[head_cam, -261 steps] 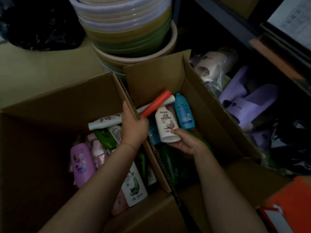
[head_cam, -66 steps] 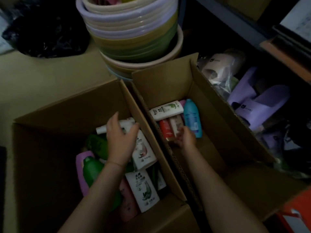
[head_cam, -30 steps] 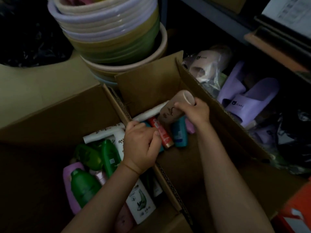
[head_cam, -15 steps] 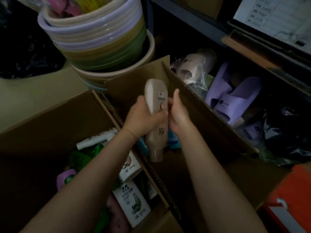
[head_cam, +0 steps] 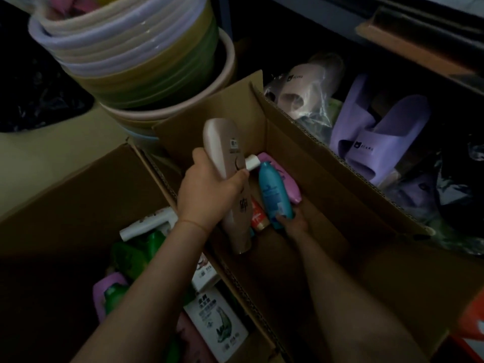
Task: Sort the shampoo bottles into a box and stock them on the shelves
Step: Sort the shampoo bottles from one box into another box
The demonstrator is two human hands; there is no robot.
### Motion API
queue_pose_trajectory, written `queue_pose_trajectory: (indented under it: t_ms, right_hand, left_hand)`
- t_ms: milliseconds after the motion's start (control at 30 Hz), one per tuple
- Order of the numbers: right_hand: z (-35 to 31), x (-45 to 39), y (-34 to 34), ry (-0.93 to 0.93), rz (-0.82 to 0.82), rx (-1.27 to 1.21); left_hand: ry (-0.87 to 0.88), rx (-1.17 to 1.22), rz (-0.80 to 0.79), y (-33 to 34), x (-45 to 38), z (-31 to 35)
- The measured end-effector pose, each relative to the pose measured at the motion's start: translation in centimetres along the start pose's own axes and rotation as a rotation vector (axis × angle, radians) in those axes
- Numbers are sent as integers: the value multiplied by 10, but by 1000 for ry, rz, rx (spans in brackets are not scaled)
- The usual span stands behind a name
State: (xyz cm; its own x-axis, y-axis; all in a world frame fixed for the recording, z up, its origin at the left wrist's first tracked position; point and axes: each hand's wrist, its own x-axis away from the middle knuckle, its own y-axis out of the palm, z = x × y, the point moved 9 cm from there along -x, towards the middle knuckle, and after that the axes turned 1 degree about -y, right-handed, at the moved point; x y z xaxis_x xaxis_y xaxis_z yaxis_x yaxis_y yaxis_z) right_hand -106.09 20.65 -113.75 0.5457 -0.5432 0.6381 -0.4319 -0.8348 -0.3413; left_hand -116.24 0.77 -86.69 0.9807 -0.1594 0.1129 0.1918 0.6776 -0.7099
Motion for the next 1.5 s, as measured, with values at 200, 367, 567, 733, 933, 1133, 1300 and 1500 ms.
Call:
queue_pose_trajectory:
  t_ms: [200,367,567,733,933,1133,1300,1500]
  right_hand:
    - [-7,2,14,127,-247,-99]
    - [-46,25,29,207,-477,-394]
    - [-114,73,17,-66,-826,-526]
    - [-186,136,-7,-364,-1042,-545]
    - [-238,191,18,-459,-848,-353]
    - [-234,226,81,-570,-765,103]
    - [-240,204,79,-604,-535,32]
    - [-176,130,50,-368,-262,-121]
  left_hand:
    - [13,65,20,-1,-2,-2]
    - [18,38,2,1,-2,-2]
    - [-40,256,-13,-6,3,-4]
    - [-188,828,-48,-17,9,-8]
    - [-260,1173,19,-52,28,-43]
    - [-595,811,120,-79,84,-157]
    - [-720,573,95,-76,102,-194]
    - [-342,505,136,-57,70,-104]
